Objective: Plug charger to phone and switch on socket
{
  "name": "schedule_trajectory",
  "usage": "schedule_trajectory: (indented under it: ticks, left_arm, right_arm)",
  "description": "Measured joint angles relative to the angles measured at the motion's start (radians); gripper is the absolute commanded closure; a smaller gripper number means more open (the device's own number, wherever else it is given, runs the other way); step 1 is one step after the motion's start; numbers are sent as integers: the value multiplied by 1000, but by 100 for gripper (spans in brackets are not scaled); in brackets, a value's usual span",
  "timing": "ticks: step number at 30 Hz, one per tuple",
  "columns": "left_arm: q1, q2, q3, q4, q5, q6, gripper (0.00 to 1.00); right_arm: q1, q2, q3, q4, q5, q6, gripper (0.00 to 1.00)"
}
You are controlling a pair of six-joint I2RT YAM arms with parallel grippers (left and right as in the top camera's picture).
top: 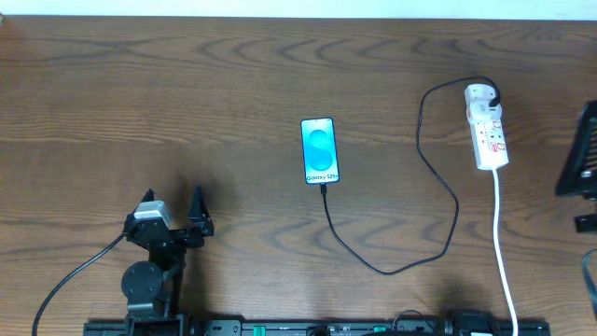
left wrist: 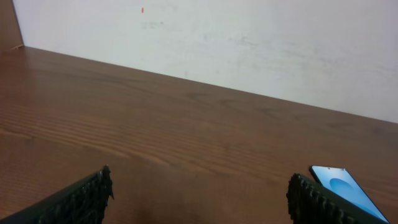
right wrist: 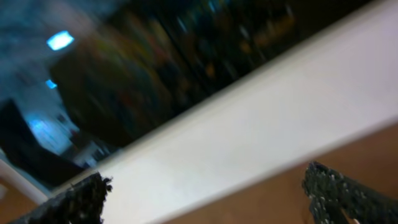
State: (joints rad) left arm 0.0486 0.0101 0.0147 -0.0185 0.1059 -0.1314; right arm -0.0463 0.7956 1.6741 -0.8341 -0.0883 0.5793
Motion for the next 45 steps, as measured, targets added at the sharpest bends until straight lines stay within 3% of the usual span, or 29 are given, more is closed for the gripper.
schedule_trajectory:
  ticks: [10, 20, 25, 33, 39, 45]
  left_arm:
    - [0, 0, 1, -2, 0, 0, 9]
    - [0, 0, 1, -2, 0, 0, 9]
    - [0, 0, 3, -3, 0, 0, 9]
    - [0, 0, 4, -5, 0, 0, 9]
    - [0, 0, 5, -6, 0, 0, 9]
    - [0, 0, 5, -6, 0, 0, 9]
  right_arm:
    - [0, 3, -3, -475, 80, 0, 1]
    - [0, 0, -24, -614, 216, -3, 1]
    - [0, -77, -244, -525, 241, -37, 1]
    - [0, -346, -671, -213, 246, -45, 1]
    - [-15, -508, -910, -105, 246, -46, 1]
    - [-51, -623, -1109, 153, 241, -46, 1]
